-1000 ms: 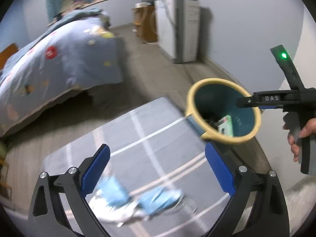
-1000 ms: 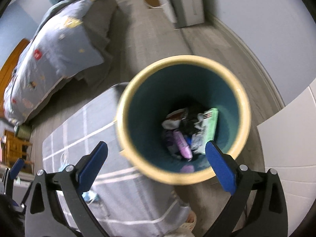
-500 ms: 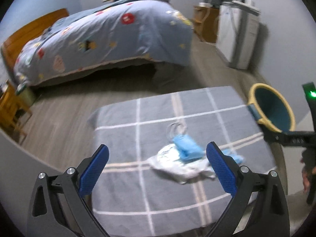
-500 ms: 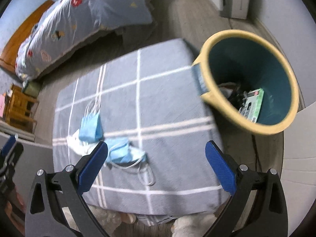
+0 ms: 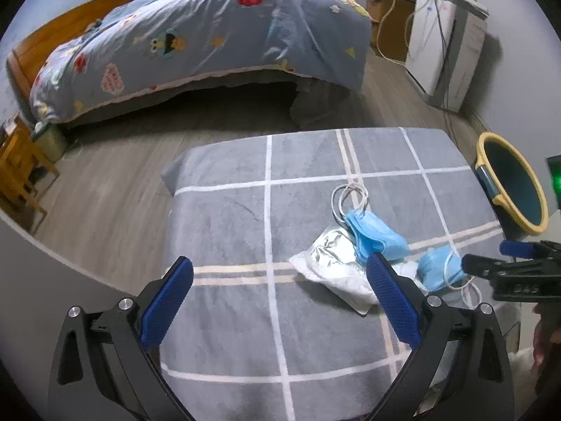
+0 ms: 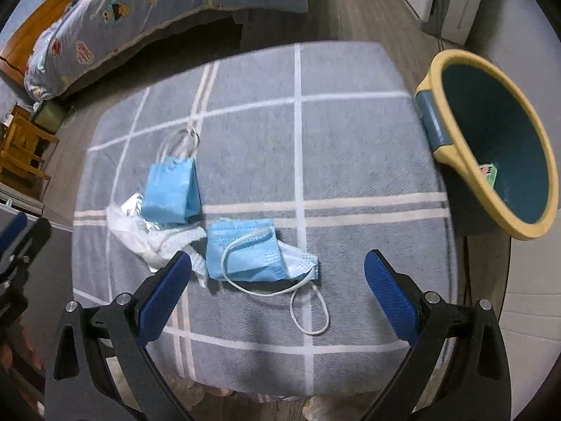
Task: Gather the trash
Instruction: 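Move both tools back over the blue face masks on the mat, then grasp a blue face mask with the right tool while the left grasps the other mask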
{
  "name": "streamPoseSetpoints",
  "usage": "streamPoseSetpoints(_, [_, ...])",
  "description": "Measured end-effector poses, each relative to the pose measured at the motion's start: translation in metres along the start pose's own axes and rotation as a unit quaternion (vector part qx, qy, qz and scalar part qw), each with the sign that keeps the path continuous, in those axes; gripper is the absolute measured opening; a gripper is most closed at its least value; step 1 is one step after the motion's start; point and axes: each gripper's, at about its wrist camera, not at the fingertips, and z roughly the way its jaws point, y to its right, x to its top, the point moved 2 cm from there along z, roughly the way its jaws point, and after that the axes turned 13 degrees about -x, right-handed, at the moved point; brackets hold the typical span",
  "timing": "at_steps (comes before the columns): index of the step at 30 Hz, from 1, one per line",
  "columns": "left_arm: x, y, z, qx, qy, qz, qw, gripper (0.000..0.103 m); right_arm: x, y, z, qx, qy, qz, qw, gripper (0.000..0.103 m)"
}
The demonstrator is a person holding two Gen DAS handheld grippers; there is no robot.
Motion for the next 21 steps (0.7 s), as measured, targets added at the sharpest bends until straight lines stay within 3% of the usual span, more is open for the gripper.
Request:
streamPoseSetpoints(11, [0.002,0.004,0.008,-0.008,-0.006,0.014,0.9999,0.098,0.0,-0.02,0.033,-0.002,-0.025,-0.015,1.0,0.096])
streamPoseSetpoints(12, [0.002,0.004,0.008,-0.009,-0.007,0.014,0.9998,0.098,0.0,-0.021,0.034,-0.002,-0.025,-0.016,1.0,0.088])
streamPoseSetpoints(13, [0.002,0.004,0.009,-0.009,-0.008,0.015,0.9998,0.098,-0.001,-0.023,0.036,0.001,-0.029,-0.019,0.999,0.072])
streamPoseSetpoints(15, [0.002,0.004,0.01,-0.009,-0.009,0.017,0.9998,0.098,-0.002,-0.024,0.038,0.009,-0.039,-0.022,0.999,0.062])
streamPoseSetpoints(16, [0.002,0.004,0.011,-0.008,-0.01,0.017,0.9998,0.098,-0.002,-0.024,0.036,0.015,-0.04,-0.024,0.999,0.045])
streamPoseSetpoints(18, [0.002,0.004,0.012,-0.007,-0.012,0.015,0.9998,0.098,0.0,-0.023,0.03,0.021,-0.041,-0.03,0.999,0.029])
streamPoseSetpoints(21, [0.003,0.005,0.015,-0.013,-0.014,0.008,0.9998,0.098,0.004,-0.017,0.015,0.033,-0.051,-0.051,0.997,0.02])
